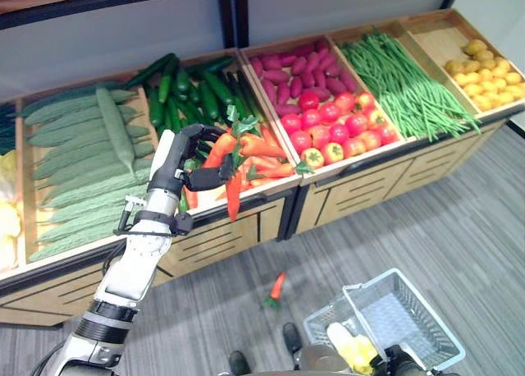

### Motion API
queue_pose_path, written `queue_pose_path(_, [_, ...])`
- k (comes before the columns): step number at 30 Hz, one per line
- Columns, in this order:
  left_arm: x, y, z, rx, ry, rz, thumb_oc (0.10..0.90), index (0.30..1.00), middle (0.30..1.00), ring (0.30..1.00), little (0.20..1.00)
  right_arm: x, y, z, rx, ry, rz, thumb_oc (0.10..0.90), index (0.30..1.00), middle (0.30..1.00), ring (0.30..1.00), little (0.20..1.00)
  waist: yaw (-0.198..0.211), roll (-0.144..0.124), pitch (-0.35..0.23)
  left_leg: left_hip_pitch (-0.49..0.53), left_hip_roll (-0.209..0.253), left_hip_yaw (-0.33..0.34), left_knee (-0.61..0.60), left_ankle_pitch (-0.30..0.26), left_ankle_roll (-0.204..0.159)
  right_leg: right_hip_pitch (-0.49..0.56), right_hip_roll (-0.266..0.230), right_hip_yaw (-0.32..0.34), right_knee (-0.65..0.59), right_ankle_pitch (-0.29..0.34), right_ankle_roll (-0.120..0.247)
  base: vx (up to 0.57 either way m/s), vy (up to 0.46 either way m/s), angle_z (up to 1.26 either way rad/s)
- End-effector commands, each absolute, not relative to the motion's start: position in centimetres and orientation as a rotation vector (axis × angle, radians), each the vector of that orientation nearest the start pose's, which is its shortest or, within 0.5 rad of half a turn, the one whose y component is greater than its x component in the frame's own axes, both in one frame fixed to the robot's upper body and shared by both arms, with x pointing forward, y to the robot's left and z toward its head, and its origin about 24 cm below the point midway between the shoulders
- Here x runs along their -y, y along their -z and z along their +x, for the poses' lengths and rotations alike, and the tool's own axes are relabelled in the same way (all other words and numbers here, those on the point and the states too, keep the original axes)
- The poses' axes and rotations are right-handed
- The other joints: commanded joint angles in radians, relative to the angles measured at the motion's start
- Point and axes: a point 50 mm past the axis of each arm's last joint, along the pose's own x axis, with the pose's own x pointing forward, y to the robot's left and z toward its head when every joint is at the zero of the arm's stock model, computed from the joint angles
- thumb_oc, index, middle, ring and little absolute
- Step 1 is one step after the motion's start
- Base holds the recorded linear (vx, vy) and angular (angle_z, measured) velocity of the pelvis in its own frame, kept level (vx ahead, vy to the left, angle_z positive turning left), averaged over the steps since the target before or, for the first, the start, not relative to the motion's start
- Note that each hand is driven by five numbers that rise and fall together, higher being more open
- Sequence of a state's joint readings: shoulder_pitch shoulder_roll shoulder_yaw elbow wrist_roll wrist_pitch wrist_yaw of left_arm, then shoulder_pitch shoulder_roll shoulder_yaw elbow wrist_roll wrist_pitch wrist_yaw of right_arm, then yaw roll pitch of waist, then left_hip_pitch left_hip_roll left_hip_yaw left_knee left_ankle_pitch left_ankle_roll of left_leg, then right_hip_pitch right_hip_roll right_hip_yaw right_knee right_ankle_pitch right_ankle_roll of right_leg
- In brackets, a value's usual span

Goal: Get the vegetables into the basket

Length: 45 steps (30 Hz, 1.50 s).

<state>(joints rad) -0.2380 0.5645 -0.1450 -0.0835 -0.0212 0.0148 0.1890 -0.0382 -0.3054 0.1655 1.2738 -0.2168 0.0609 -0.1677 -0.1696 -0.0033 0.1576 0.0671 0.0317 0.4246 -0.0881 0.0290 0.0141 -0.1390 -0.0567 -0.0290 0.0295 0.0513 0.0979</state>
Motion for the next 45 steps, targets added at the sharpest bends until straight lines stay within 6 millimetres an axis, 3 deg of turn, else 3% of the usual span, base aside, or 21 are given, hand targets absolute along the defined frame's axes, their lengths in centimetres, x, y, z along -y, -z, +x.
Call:
queue_pose_path(1, [-18.6, -20.7, 28.6, 0.663, -0.003, 0.498, 0.4, 0.3, 0.3, 0.3, 0.3, 27.5, 15.2, 8.2, -1.29, 0.076, -0.713, 0.4, 0.3, 0.3, 0.3, 0.3, 0.0, -0.017, -0.081, -0.013, 0.02, -0.026, 0.001, -0.013, -0.049, -0.007, -0.16, -0.103, 0.07, 0.137, 0.109, -0.01, -0.047, -0.85])
queue_pose_path(4, [-19.2, -20.8, 28.2, 0.664, -0.027, 0.51, 0.4, 0.3, 0.3, 0.3, 0.3, 27.2, 15.1, 8.9, -1.266, 0.065, -0.721, 0.4, 0.3, 0.3, 0.3, 0.3, 0.018, -0.019, -0.082, 0.018, 0.041, 0.045, 0.001, -0.019, -0.057, 0.008, -0.229, -0.268, 0.08, 0.152, 0.111, 0.02, -0.053, -0.97])
queue_pose_path(5, [-19.5, -20.9, 28.1, 0.664, -0.045, 0.515, 0.4, 0.3, 0.3, 0.3, 0.3, 27.1, 15.1, 9.2, -1.258, 0.059, -0.727, 0.4, 0.3, 0.3, 0.3, 0.3, 0.028, -0.018, -0.09, 0.034, 0.048, 0.056, 0.001, -0.036, -0.067, 0.028, -0.253, -0.319, 0.074, 0.151, 0.132, 0.03, -0.072, -1.14])
queue_pose_path(6, [-19.7, -20.9, 28.0, 0.663, -0.053, 0.521, 0.4, 0.3, 0.3, 0.3, 0.3, 27.0, 15.1, 9.4, -1.252, 0.05, -0.735, 0.4, 0.3, 0.3, 0.3, 0.3, 0.031, -0.026, -0.095, 0.034, 0.049, 0.072, 0.001, -0.033, -0.069, 0.039, -0.26, -0.334, 0.058, 0.16, 0.132, 0.08, -0.129, -0.82])
queue_pose_path(7, [-20.0, -20.6, 27.8, 0.654, -0.064, 0.53, 0.4, 0.3, 0.3, 0.3, 0.3, 26.8, 15.1, 9.6, -1.243, 0.034, -0.748, 0.4, 0.3, 0.3, 0.3, 0.3, 0.03, -0.037, -0.11, 0.049, 0.048, 0.092, 0.001, -0.037, -0.075, 0.069, -0.253, -0.334, 0.014, 0.171, 0.147, 0.02, -0.11, -0.78])
queue_pose_path(10, [-20.3, -20.3, 27.6, 0.646, -0.071, 0.526, 0.4, 0.3, 0.3, 0.3, 0.3, 26.8, 15.1, 9.6, -1.241, 0.032, -0.75, 0.4, 0.3, 0.3, 0.3, 0.3, 0.027, -0.038, -0.113, 0.054, 0.05, 0.096, 0.001, -0.036, -0.077, 0.064, -0.251, -0.322, 0.02, 0.177, 0.148, 0.06, -0.096, -0.68])
queue_pose_path(13, [-20.1, -19.6, 27.6, 0.618, -0.058, 0.52, 0.4, 0.3, 0.3, 0.3, 0.3, 27.1, 15.1, 9.1, -1.249, 0.049, -0.738, 0.4, 0.3, 0.3, 0.3, 0.3, 0.014, -0.031, -0.123, 0.074, 0.061, 0.091, 0.001, -0.035, -0.083, 0.084, -0.222, -0.303, -0.002, 0.136, 0.133, 0.08, -0.125, -0.3])
queue_pose_path(27, [-19.7, -18.7, 27.2, 0.589, -0.044, 0.445, 0.4, 0.3, 0.3, 0.3, 0.3, 28.8, 14.5, 8.8, -1.233, 0.114, -0.75, 0.4, 0.3, 0.3, 0.3, 0.3, -0.009, 0.036, -0.101, 0.042, 0.174, 0.084, 0.009, 0.061, -0.15, 0.108, -0.109, -0.299, -0.034, 0.051, 0.058, 0.02, -0.133, 0.06])
queue_pose_path(29, [-19.6, -18.6, 27.3, 0.588, -0.036, 0.44, 0.4, 0.3, 0.3, 0.3, 0.3, 28.9, 14.4, 9.0, -1.226, 0.111, -0.757, 0.4, 0.3, 0.3, 0.3, 0.3, -0.009, 0.034, -0.093, 0.041, 0.182, 0.081, 0.028, 0.062, -0.154, 0.11, -0.1, -0.296, -0.025, 0.037, 0.047, 0.03, -0.167, -0.08])
queue_pose_path(30, [-19.6, -18.7, 27.2, 0.59, -0.025, 0.422, 0.4, 0.3, 0.3, 0.3, 0.3, 29.6, 14.1, 9.3, -1.219, 0.144, -0.752, 0.4, 0.3, 0.3, 0.3, 0.3, 0.01, 0.014, -0.056, -0.04, 0.22, 0.01, 0.227, 0.044, -0.173, 0.127, -0.086, -0.282, -0.019, 0.012, 0.018, 0.01, -0.182, -0.08])
queue_pose_path(31, [-19.4, -18.7, 27.2, 0.595, -0.019, 0.407, 0.4, 0.3, 0.3, 0.3, 0.3, 29.8, 13.9, 9.4, -1.217, 0.154, -0.754, 0.4, 0.3, 0.3, 0.3, 0.3, 0.029, 0.012, -0.04, -0.07, 0.203, -0.066, 0.257, 0.062, -0.177, 0.133, -0.084, -0.269, -0.02, 0.009, 0.014, 0.02, -0.158, -0.01])
queue_pose_path(34, [-19.4, -18.6, 27.3, 0.592, -0.031, 0.411, 0.4, 0.3, 0.3, 0.3, 0.3, 29.7, 13.8, 10.0, -1.198, 0.136, -0.765, 0.4, 0.3, 0.3, 0.3, 0.3, 0.066, -0.008, -0.031, -0.122, 0.117, -0.251, 0.175, 0.011, -0.145, 0.136, -0.1, -0.224, -0.026, 0.015, 0.028, 0.07, 0.084, -0.11])
queue_pose_path(36, [-19.7, -18.6, 27.2, 0.594, -0.045, 0.427, 0.4, 0.3, 0.3, 0.3, 0.3, 29.5, 13.7, 10.7, -1.18, 0.065, -0.84, 0.4, 0.3, 0.3, 0.3, 0.3, 0.076, -0.01, -0.028, -0.139, 0.096, -0.312, 0.156, 0.011, -0.133, 0.126, -0.106, -0.191, -0.017, 0.024, 0.037, 0.1, 0.092, -0.41])
queue_pose_path(40, [-20.2, -18.9, 26.6, 0.609, -0.047, 0.469, 0.4, 0.3, 0.3, 0.3, 0.3, 29.4, 13.6, 11.2, -1.155, 0.011, -0.893, 0.4, 0.3, 0.3, 0.3, 0.3, 0.073, -0.007, -0.032, -0.111, 0.08, -0.282, 0.128, -0.011, -0.109, 0.108, -0.117, -0.145, -0.011, 0.032, 0.05, 0.06, 0.177, -0.91])
queue_pose_path(41, [-20.2, -19.2, 26.6, 0.619, -0.046, 0.484, 0.4, 0.3, 0.3, 0.3, 0.3, 28.7, 13.8, 11.3, -1.152, 0.034, -0.849, 0.4, 0.3, 0.3, 0.3, 0.3, 0.07, -0.012, -0.032, -0.067, 0.049, -0.225, 0.067, -0.011, -0.081, 0.076, -0.143, -0.096, -0.005, 0.057, 0.076, 0.07, 0.436, -0.89])
queue_pose_path(45, [-20.3, -19.4, 26.7, 0.626, -0.065, 0.491, 0.4, 0.3, 0.3, 0.3, 0.3, 27.7, 13.9, 12.0, -1.129, 0.044, -0.81, 0.4, 0.3, 0.3, 0.3, 0.3, 0.067, -0.027, -0.023, -0.051, 0.022, -0.198, 0.055, -0.031, -0.054, 0.044, -0.159, -0.051, 0.01, 0.073, 0.093, 0.03, 0.225, -0.65])
